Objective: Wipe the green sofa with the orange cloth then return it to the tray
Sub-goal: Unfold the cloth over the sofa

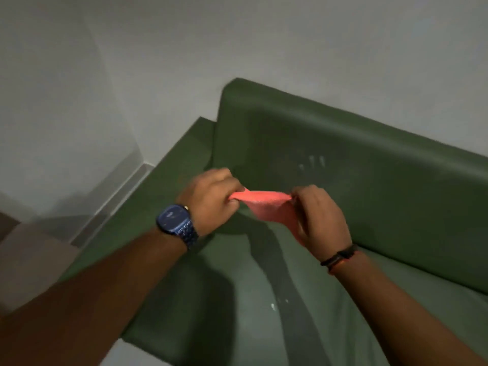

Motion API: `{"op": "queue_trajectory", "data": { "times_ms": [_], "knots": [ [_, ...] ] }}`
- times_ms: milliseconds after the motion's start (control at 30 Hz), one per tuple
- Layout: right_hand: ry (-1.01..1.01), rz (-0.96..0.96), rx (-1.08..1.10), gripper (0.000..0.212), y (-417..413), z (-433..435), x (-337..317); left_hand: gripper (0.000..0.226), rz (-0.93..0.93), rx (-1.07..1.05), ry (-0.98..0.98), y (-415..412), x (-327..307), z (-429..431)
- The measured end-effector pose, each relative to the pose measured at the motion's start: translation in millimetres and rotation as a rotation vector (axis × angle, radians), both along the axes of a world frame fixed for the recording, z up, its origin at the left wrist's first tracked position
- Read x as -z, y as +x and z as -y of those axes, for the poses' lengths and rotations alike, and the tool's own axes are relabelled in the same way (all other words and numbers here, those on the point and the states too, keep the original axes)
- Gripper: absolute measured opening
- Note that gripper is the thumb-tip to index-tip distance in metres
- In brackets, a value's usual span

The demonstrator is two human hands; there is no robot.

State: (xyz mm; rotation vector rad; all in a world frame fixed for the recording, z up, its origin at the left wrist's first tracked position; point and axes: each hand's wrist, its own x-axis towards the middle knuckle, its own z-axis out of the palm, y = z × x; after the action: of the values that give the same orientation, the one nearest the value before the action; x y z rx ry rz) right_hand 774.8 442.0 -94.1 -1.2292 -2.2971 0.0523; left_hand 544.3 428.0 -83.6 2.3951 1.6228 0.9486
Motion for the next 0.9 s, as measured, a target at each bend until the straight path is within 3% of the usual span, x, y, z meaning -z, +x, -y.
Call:
{"op": "queue_trajectory", "data": {
  "times_ms": [167,200,300,400,533,733,867,900],
  "knots": [
    [-0.203,0.323,-0.035,0.036,79,52,107,0.016,-0.147,0.213,-0.182,63,125,39],
    [-0.281,0.417,-0.079,0.033,90,68,131,0.028,-0.225,0.238,-0.287,68,154,53],
    [-0.516,0.524,-0.049,0.039,107,107,189,0.118,-0.450,0.099,-0.728,61,236,81],
    [-0.609,0.385,0.050,0.043,101,112,230,0.153,-0.546,-0.059,-0.999,54,285,92],
    [-0.619,0.261,0.179,0.060,61,93,274,0.160,-0.544,-0.134,-1.118,57,320,99],
    [-0.617,0.314,0.189,0.070,36,110,346,0.167,-0.533,-0.180,-1.144,57,344,94],
    [-0.690,0.175,0.608,0.074,33,99,356,0.169,-0.561,-0.194,-1.148,63,344,92],
    [-0.683,0.165,0.605,0.076,29,100,358,0.169,-0.574,-0.196,-1.146,64,344,91]
  ]
}}
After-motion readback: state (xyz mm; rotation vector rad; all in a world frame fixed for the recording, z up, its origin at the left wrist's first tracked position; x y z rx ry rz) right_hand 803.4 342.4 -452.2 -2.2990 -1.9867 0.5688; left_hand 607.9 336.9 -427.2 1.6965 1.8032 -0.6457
